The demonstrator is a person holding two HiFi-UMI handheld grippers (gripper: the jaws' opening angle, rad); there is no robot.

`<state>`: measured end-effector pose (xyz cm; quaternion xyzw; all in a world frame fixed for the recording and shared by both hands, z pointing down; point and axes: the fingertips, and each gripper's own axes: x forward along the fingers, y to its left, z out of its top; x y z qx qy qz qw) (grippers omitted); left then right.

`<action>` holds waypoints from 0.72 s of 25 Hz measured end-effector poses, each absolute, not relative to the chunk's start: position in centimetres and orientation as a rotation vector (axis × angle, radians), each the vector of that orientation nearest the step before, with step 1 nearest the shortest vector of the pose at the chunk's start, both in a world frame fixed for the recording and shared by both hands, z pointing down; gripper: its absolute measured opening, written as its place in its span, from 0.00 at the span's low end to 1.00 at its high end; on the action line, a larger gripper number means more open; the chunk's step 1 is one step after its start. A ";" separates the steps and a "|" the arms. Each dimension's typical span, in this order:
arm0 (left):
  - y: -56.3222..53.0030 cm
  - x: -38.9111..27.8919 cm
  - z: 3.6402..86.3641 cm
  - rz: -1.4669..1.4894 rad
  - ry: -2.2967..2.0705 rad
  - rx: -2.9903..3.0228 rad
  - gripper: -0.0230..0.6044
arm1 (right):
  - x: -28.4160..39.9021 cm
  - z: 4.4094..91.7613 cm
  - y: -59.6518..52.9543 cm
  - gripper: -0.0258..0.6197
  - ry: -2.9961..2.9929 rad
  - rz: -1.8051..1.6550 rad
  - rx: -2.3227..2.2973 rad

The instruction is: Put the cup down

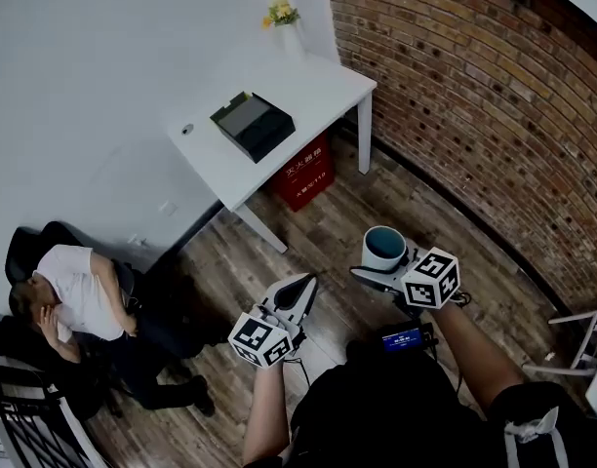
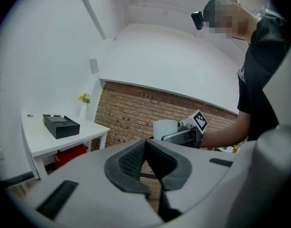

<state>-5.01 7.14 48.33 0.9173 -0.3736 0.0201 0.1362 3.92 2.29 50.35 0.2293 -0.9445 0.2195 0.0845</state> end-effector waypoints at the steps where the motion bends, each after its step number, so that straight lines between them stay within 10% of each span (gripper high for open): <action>1: 6.5 -5.3 48.4 0.059 -1.077 2.658 0.05 | 3.6 50.4 1.6 0.65 -2.820 0.659 0.684; 18: -14.3 -11.4 50.3 0.074 -1.212 2.578 0.05 | -4.6 52.1 -20.2 0.65 -2.868 0.682 0.469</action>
